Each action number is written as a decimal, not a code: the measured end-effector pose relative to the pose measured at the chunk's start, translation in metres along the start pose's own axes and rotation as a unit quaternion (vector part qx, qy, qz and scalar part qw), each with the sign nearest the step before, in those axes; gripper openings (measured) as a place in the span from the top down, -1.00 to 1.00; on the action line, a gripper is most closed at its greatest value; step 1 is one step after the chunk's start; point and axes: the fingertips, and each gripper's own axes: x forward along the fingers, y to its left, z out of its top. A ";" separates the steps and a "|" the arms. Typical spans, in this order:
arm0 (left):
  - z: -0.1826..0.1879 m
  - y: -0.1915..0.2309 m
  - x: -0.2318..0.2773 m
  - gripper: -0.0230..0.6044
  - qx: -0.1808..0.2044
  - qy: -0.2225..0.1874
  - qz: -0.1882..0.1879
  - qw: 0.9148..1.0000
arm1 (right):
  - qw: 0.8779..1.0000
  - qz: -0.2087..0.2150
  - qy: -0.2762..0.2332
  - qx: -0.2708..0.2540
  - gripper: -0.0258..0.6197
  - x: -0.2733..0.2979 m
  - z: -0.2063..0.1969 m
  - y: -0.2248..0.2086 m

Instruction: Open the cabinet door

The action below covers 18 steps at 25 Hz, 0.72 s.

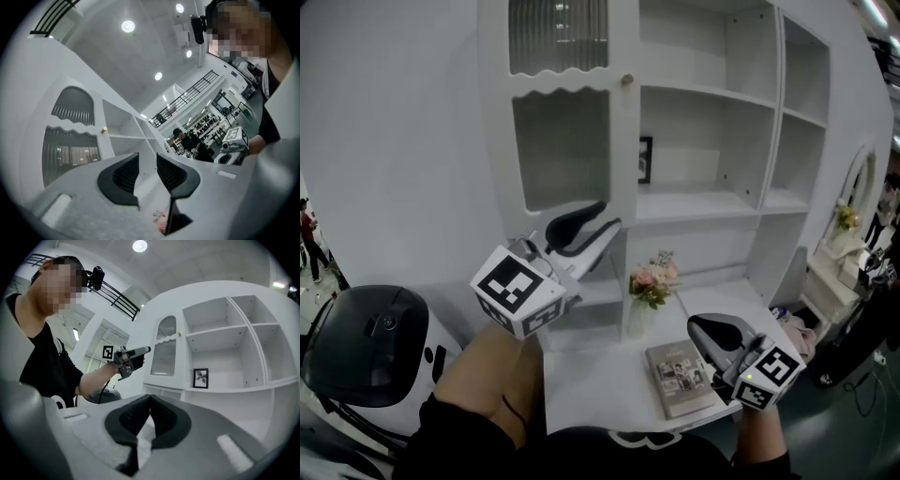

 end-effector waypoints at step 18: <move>0.045 0.124 0.106 0.22 0.245 0.032 0.094 0.964 | 0.999 -0.042 0.025 0.010 0.92 0.012 -0.009 -0.066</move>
